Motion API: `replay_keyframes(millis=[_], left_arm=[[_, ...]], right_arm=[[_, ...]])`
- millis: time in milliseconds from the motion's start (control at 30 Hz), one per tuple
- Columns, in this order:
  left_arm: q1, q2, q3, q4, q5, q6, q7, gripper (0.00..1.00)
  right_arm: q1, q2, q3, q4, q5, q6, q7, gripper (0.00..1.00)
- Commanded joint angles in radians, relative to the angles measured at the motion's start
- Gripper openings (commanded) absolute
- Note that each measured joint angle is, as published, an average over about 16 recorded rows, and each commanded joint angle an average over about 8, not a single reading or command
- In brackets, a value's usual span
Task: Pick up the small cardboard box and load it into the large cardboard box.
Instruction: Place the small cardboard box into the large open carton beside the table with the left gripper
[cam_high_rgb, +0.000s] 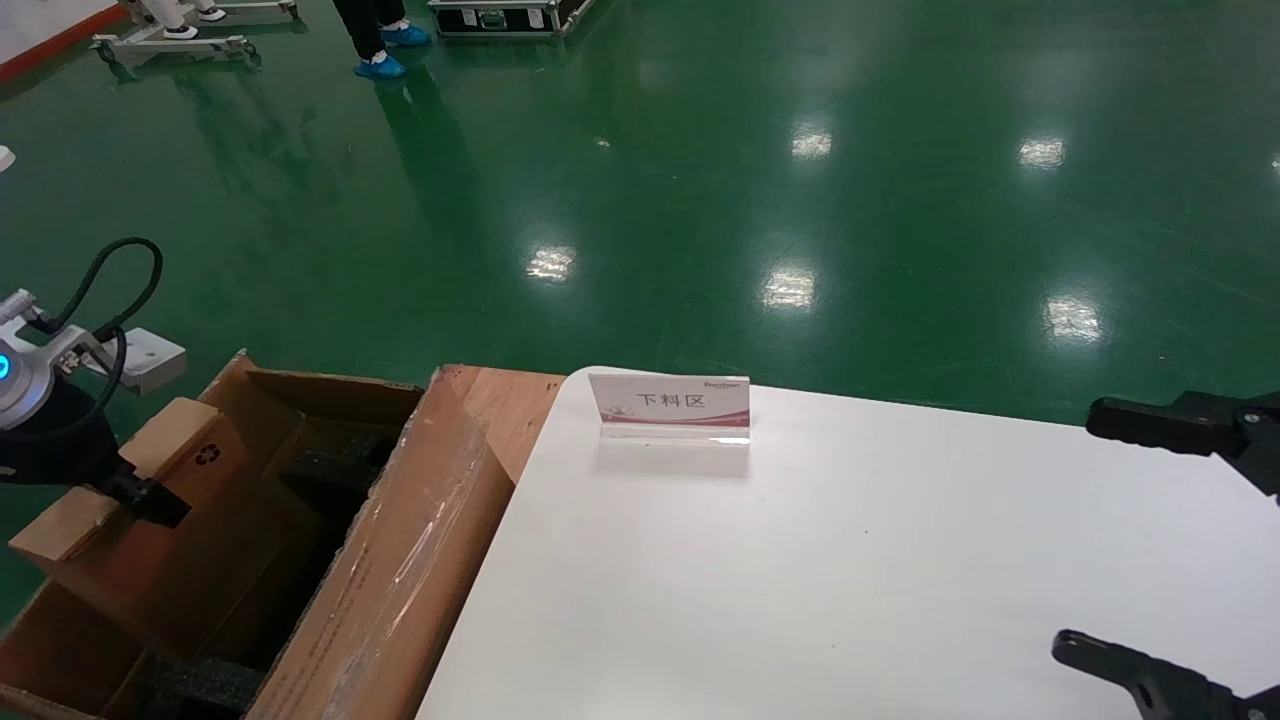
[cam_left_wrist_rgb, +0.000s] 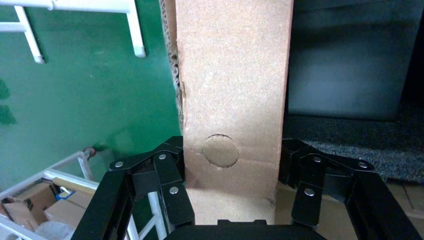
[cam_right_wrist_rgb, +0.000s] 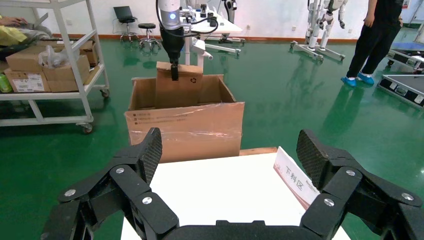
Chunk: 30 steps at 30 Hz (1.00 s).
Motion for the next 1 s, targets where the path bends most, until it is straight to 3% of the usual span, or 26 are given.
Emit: replay_keyframes(millis=[33, 1000], left_arm=[[0.014, 0.004, 0.0, 0.016, -0.007, -0.007, 0.008, 0.0], [0.075, 0.07, -0.022, 0.174, -0.046, -0.061, 0.077, 0.0]], right_arm=[[0.0, 0.0, 0.0, 0.0, 0.0, 0.0, 0.0, 1.0], [0.0, 0.001, -0.002, 0.0, 0.001, 0.001, -0.001, 1.0]])
